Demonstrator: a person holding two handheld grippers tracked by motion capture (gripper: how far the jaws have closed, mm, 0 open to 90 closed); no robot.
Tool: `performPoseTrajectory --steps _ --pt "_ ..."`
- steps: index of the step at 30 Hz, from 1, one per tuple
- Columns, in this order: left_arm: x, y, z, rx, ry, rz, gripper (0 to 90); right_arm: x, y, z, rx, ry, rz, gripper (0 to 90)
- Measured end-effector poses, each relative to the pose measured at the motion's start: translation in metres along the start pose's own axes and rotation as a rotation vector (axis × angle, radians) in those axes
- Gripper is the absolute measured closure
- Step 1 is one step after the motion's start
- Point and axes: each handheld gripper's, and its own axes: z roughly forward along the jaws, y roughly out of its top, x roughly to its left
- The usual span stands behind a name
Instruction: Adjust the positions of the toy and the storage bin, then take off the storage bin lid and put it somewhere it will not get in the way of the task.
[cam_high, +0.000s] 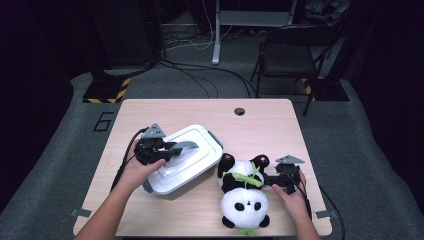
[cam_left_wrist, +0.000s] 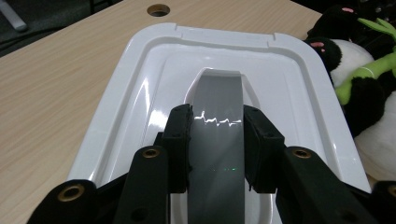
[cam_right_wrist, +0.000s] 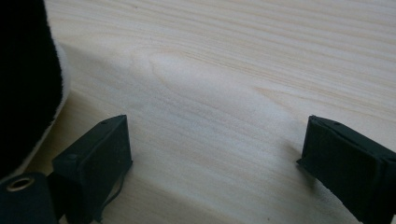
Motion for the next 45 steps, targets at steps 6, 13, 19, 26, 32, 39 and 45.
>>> performPoseTrajectory --steps 6,13,19,26,32,39,45 --pt "-0.006 -0.002 -0.004 0.006 0.007 -0.013 66.8 0.0 0.0 0.0 0.0 0.0 0.0 7.5" --pt "-0.009 -0.009 -0.01 -0.008 -0.009 -0.033 66.8 0.0 0.0 0.0 0.001 0.002 0.0 7.4" --pt "-0.011 -0.01 -0.009 -0.014 0.013 -0.022 66.0 0.002 0.001 0.001 0.001 -0.007 0.008 6.2" --pt "-0.011 -0.009 -0.004 -0.014 0.021 -0.035 60.5 0.002 0.001 0.001 0.002 -0.004 0.009 5.9" --pt "-0.009 -0.008 -0.002 -0.016 0.03 -0.044 57.8 0.002 0.001 0.001 0.003 -0.003 0.012 5.9" --pt "-0.011 -0.006 -0.002 -0.018 0.032 -0.035 58.7 0.002 0.001 0.001 0.001 -0.008 0.011 5.9" --pt "-0.013 -0.004 -0.002 -0.017 0.035 -0.019 64.4 0.002 0.0 0.001 0.001 -0.009 0.012 5.9"
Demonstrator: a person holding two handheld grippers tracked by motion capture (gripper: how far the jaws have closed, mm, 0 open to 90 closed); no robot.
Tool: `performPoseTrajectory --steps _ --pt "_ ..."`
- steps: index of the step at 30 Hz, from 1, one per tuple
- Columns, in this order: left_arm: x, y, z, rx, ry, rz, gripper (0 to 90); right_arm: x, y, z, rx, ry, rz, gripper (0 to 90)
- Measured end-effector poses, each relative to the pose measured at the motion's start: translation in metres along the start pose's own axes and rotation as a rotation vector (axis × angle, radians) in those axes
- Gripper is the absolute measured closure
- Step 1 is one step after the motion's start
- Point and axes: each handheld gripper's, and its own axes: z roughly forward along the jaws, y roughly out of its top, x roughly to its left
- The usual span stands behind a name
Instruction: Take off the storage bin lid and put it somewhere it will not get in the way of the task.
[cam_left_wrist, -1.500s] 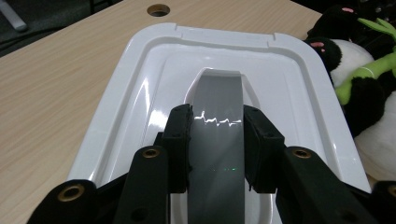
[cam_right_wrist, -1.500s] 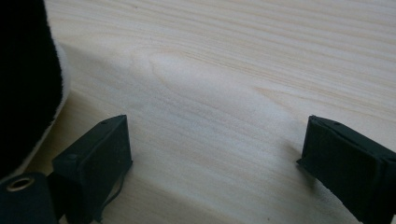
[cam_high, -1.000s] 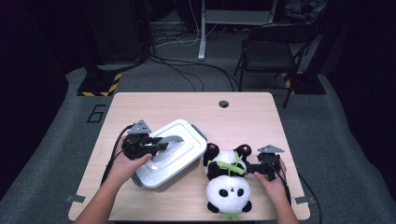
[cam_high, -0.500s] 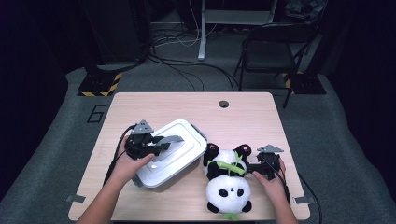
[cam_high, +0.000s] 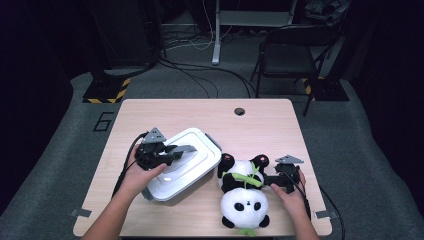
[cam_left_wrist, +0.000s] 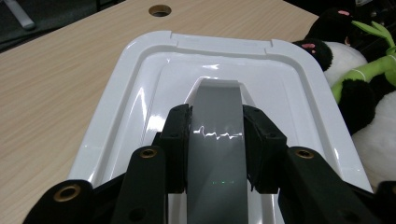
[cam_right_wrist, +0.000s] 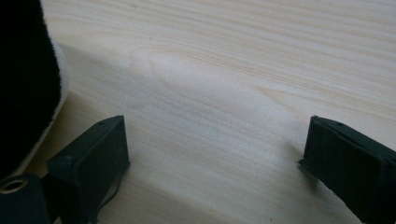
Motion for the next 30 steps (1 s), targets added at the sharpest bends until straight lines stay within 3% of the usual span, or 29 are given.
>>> performPoseTrajectory --steps 15,30 --pt "0.001 0.003 -0.005 -0.011 0.0 0.004 66.0 0.0 0.0 0.0 0.0 0.0 0.0 5.9" --pt "0.011 0.005 -0.029 -0.049 0.039 -0.008 66.2 0.0 0.0 0.0 0.0 0.0 0.0 5.9"
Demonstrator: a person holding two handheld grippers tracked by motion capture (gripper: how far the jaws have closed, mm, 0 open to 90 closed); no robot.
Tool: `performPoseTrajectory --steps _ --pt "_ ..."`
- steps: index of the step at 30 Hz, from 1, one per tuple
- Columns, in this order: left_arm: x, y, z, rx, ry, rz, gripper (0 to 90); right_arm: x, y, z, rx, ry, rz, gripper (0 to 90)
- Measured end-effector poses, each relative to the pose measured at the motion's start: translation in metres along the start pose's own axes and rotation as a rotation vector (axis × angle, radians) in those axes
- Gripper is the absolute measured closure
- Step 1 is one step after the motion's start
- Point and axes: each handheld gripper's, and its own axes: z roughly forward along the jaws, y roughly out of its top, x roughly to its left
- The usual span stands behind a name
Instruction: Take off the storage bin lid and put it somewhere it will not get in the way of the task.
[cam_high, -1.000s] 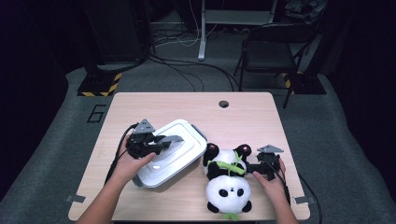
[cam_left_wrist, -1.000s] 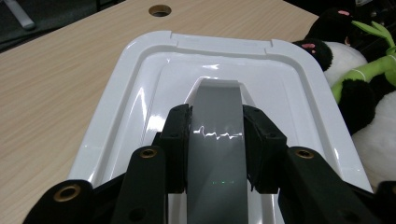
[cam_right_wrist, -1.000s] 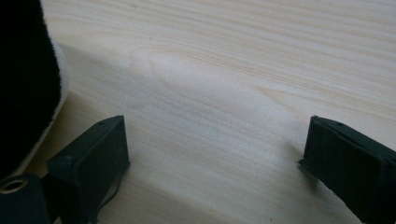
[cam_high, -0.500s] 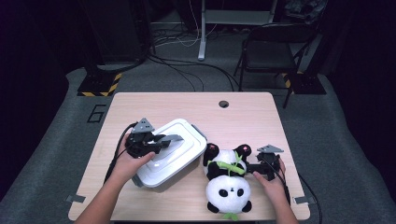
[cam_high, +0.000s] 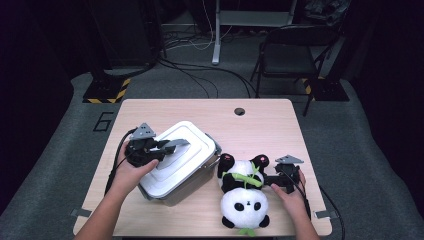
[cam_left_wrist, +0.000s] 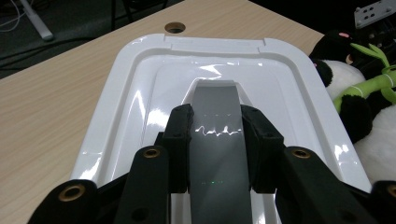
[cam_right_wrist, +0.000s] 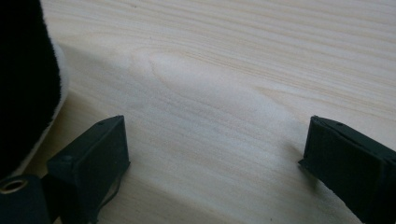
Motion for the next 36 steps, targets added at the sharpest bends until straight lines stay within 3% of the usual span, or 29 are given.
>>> performPoseTrajectory --steps 25,36 --pt "0.036 -0.025 -0.034 -0.002 0.11 -0.077 66.1 0.0 0.0 0.0 0.0 0.0 0.0 5.9" --pt "0.055 -0.04 -0.056 -0.027 0.167 -0.142 66.2 0.0 0.0 0.0 0.0 0.0 0.0 5.9"
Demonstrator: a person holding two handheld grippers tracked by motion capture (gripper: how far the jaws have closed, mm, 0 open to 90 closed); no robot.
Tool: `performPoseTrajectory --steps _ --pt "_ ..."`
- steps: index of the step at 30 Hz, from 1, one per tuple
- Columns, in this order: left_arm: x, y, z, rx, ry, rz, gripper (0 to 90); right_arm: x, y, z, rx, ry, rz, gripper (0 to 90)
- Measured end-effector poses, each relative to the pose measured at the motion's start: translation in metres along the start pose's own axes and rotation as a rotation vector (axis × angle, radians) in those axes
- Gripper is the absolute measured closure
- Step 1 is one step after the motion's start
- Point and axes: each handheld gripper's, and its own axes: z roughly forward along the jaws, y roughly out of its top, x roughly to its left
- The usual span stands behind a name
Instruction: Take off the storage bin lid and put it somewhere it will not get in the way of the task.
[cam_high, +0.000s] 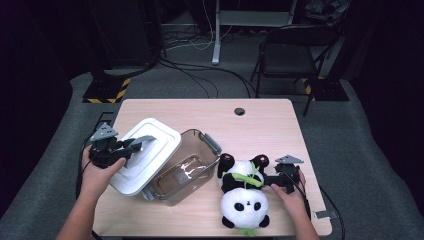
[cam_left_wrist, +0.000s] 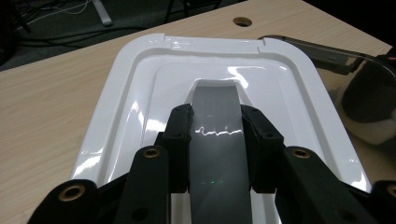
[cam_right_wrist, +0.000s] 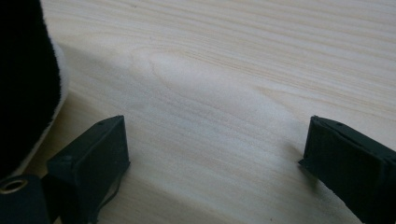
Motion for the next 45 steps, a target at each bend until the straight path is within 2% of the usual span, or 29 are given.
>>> performPoseTrajectory --steps 9,16,22,28,35,45 --pt "0.013 -0.006 -0.01 -0.02 0.027 -0.041 66.2 0.0 0.0 0.0 0.0 0.0 0.0 5.9" --pt "0.024 -0.01 -0.017 -0.031 0.067 -0.069 66.2 0.0 0.0 0.0 -0.001 -0.001 0.001 5.9" --pt "0.036 -0.018 -0.019 -0.051 0.096 -0.114 66.2 0.0 0.0 0.0 -0.001 -0.001 0.001 5.9" --pt "0.046 -0.026 -0.021 -0.032 0.109 -0.141 66.2 0.0 0.0 0.0 0.0 -0.001 0.001 5.9" --pt "0.056 -0.036 -0.023 -0.024 0.145 -0.166 66.2 0.0 0.0 0.0 0.0 -0.001 0.001 5.9" --pt "0.065 -0.048 -0.025 -0.012 0.182 -0.176 66.2 0.0 0.0 0.0 0.0 -0.001 0.001 5.9"
